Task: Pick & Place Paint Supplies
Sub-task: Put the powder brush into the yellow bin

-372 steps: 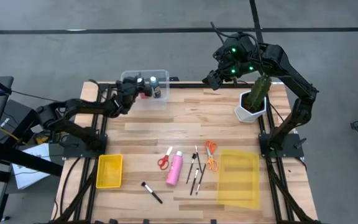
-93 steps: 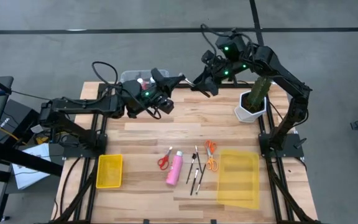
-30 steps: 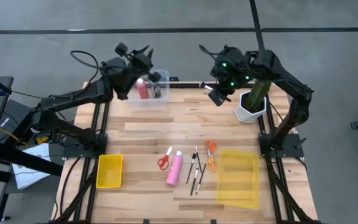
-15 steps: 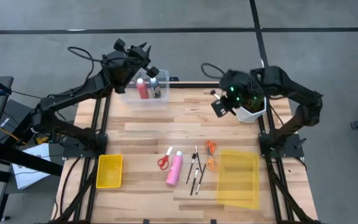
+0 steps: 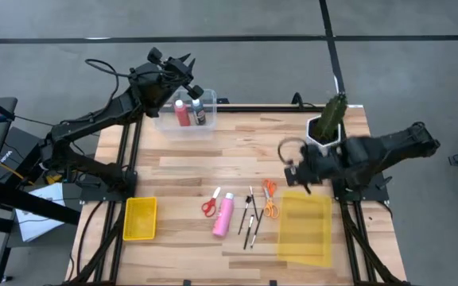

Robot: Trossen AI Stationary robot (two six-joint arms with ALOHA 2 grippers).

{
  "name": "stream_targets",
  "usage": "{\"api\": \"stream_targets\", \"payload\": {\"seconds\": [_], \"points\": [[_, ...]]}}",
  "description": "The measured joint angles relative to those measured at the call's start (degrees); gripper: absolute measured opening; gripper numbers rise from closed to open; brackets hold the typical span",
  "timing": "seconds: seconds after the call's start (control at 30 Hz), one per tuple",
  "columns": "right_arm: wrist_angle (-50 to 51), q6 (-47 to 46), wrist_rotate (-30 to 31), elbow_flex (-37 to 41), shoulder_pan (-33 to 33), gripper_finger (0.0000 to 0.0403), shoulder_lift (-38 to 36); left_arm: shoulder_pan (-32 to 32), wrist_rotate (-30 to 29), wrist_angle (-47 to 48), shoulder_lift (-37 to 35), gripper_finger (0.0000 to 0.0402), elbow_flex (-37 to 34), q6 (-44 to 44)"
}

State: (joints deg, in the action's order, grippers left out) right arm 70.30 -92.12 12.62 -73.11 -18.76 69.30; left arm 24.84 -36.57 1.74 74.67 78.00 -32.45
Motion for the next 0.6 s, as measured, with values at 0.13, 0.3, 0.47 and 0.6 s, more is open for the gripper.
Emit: {"api": "stream_targets", "payload": {"seconds": [0.13, 0.3, 0.47, 0.6], "points": [[-6.0, -9.1, 1.2, 6.4, -7.0, 0.0035, 0.3, 0.0, 0.0, 0.0, 0.0, 0.0072, 0.0, 0.0], [-9.6, -19.9, 2.2, 10.2, -15.1, 0.0035, 3.3, 0.0, 0.0, 0.0, 0.0, 0.0072, 0.0, 0.0], [-9.2, -31.1, 2.5, 12.9, -22.5, 0.0034, 6.6, 0.0, 0.0, 0.0, 0.0, 0.0072, 0.0, 0.0], [-10.3, -34.4, 2.5, 14.7, -26.3, 0.0034, 9.3, 0.0, 0.1, 0.0, 0.0, 0.0072, 0.0, 0.4]]}}
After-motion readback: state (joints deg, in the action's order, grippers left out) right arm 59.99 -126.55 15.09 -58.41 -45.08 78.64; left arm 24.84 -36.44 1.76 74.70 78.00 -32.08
